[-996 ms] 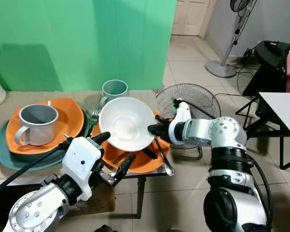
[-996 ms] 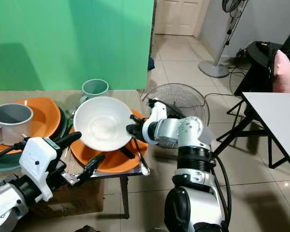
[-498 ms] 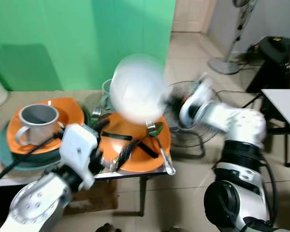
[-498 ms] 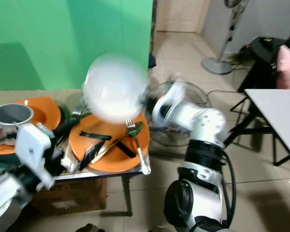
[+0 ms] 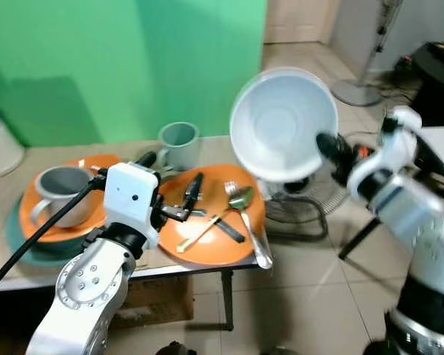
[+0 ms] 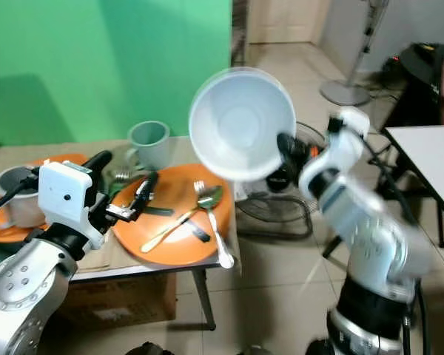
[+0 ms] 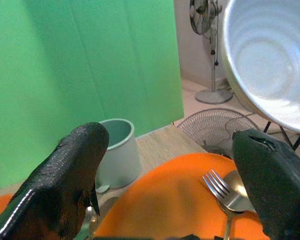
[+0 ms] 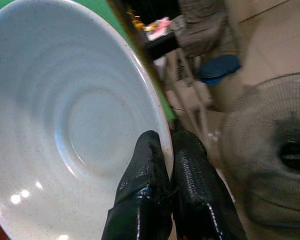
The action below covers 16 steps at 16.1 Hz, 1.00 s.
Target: Setting the table
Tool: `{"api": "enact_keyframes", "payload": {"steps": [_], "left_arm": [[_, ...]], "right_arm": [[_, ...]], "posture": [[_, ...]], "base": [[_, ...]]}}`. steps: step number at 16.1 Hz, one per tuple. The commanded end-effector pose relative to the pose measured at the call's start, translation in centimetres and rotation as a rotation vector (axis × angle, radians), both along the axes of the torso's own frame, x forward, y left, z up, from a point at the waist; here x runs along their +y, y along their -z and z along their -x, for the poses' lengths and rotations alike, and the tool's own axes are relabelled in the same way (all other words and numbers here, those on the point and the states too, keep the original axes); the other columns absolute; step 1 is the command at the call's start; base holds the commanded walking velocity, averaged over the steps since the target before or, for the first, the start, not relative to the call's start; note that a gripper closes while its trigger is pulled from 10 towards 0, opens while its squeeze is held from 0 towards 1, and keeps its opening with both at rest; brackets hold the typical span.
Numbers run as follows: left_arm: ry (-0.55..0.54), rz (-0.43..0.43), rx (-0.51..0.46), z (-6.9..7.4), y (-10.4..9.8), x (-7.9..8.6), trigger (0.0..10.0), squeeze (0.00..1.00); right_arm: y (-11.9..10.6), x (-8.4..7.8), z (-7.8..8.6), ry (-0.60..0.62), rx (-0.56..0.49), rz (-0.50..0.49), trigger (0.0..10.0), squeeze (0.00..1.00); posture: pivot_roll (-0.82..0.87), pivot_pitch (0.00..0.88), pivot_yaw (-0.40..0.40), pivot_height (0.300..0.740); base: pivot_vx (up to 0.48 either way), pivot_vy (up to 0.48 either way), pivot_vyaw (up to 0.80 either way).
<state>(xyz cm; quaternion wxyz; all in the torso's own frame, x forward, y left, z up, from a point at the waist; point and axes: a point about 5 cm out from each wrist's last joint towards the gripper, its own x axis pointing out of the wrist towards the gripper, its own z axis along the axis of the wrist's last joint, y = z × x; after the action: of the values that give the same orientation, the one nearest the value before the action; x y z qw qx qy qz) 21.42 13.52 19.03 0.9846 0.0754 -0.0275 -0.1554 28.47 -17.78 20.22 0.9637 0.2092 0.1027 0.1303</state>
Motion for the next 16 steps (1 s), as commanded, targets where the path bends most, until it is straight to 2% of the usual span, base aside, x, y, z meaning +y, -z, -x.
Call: {"api": "enact_keyframes", "payload": {"steps": [1,3,4,6,7,9,12,14,16], "left_arm": [[-0.033,-0.011,-0.001,0.1,0.3,0.2,10.0,0.00],[-0.109,-0.006,-0.055,-0.2,-0.3,0.6,10.0,0.00],[-0.139,-0.011,-0.070,-0.4,-0.7,0.8,10.0,0.00],[-0.173,-0.030,-0.080,-0.4,-1.0,0.9,10.0,0.00],[-0.180,-0.013,-0.100,-0.4,-1.2,0.9,10.0,0.00],[-0.205,-0.015,-0.106,-0.5,-0.8,0.9,10.0,0.00],[-0.223,-0.034,-0.099,-0.4,-0.7,1.0,10.0,0.00],[-0.269,-0.067,-0.100,-0.7,-0.5,1.6,10.0,0.00],[-0.313,-0.069,-0.125,-1.0,-0.5,2.2,10.0,0.00]], "right_arm": [[-1.4,0.8,0.6,-0.020,-0.102,0.027,10.0,0.00],[-0.8,0.7,1.2,0.038,-0.110,0.050,10.0,0.00],[-0.7,0.8,1.4,0.040,-0.111,0.027,10.0,0.00],[-0.7,0.6,1.8,0.104,-0.147,0.062,10.0,0.00],[-0.5,0.5,1.9,0.130,-0.151,0.062,10.0,0.00],[0.1,0.6,1.9,0.138,-0.141,0.033,10.0,0.00],[0.8,0.8,2.2,0.129,-0.116,0.045,10.0,0.00],[1.4,1.5,2.3,0.103,-0.149,0.167,10.0,0.00],[1.5,1.8,2.2,0.110,-0.157,0.179,10.0,0.00]], "posture": [[-0.07,0.000,0.055,0.740],[-0.07,0.000,0.055,0.740],[-0.06,0.000,0.046,0.740],[-0.06,0.000,0.044,0.740],[-0.06,0.000,0.044,0.740],[-0.06,0.000,0.045,0.740],[-0.07,0.000,0.049,0.740],[-0.07,0.000,0.049,0.740],[-0.07,0.000,0.047,0.740]], "base": [[0.000,0.000,-0.74],[0.000,0.000,-0.75],[0.000,0.000,-0.76],[0.000,0.000,-0.77],[0.000,0.000,-0.77],[0.000,0.000,-0.77],[0.000,0.000,-0.77],[0.000,0.000,-0.78],[0.000,0.000,-0.79]]}}
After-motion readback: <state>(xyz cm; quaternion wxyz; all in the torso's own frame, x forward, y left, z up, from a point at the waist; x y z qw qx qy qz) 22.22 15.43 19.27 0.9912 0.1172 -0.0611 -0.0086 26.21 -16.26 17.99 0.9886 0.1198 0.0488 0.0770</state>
